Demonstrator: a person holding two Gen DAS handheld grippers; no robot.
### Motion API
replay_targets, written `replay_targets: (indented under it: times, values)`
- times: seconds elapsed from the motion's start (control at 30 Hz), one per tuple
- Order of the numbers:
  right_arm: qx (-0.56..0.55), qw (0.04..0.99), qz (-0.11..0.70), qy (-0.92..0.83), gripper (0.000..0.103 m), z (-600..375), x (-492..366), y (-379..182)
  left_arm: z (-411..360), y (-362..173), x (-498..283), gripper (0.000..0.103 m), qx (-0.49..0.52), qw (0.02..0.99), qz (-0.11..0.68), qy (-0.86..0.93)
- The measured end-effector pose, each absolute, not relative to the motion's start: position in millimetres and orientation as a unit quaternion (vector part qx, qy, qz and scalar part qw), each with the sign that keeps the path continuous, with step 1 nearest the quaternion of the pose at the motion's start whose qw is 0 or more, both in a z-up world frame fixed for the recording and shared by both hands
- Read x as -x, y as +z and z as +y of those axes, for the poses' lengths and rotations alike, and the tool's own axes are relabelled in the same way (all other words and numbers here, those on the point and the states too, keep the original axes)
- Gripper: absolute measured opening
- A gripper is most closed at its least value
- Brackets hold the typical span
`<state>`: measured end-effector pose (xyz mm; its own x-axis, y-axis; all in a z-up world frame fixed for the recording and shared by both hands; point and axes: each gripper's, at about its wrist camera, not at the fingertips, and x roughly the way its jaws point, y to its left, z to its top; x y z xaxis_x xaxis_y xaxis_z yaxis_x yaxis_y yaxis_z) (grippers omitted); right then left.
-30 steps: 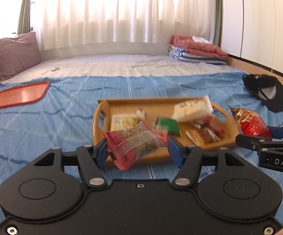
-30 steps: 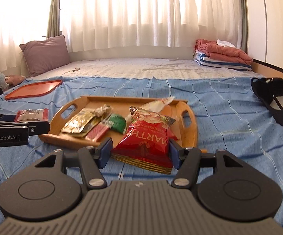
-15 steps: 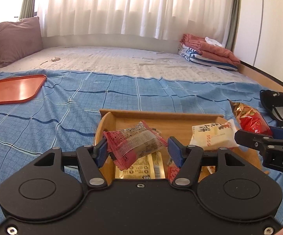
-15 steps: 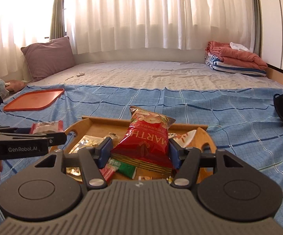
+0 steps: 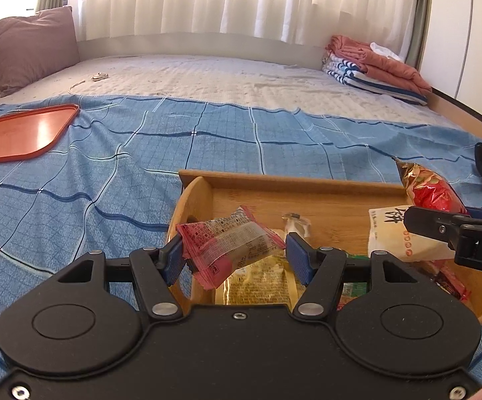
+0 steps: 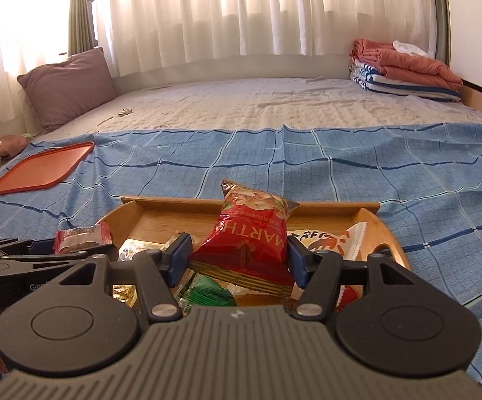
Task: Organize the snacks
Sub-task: 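Carry the pink pastry and red chip bag over the wooden tray, then lower the pastry and chip bag onto the tray and open both tools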
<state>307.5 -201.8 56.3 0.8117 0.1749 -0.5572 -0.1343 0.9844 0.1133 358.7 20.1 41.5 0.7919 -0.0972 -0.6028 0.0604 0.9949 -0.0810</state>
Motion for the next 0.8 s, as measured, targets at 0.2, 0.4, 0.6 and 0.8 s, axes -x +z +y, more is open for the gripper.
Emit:
replay_targets:
  times: [0.2, 0.4, 0.6, 0.8]
  values:
    - [-0.028, 0.948, 0.306, 0.083, 0.063, -198.2, -323.2, 48.8, 21.7, 40.7, -384.2, 0.061, 0.035, 0.945, 0.322, -0.038]
    - [-0.023, 0.946, 0.310, 0.091, 0.063, -190.2, -336.4, 43.1, 18.6, 37.2, -409.6, 0.061, 0.037, 0.944, 0.324, -0.046]
    - [-0.018, 0.944, 0.316, 0.096, 0.063, -184.3, -350.4, 32.4, 15.3, 26.4, -428.6, 0.061, 0.036, 0.942, 0.330, -0.056]
    - [-0.010, 0.941, 0.324, 0.102, 0.063, -181.2, -358.2, 20.2, 12.8, 12.7, -439.0, 0.061, 0.030, 0.940, 0.334, -0.060]
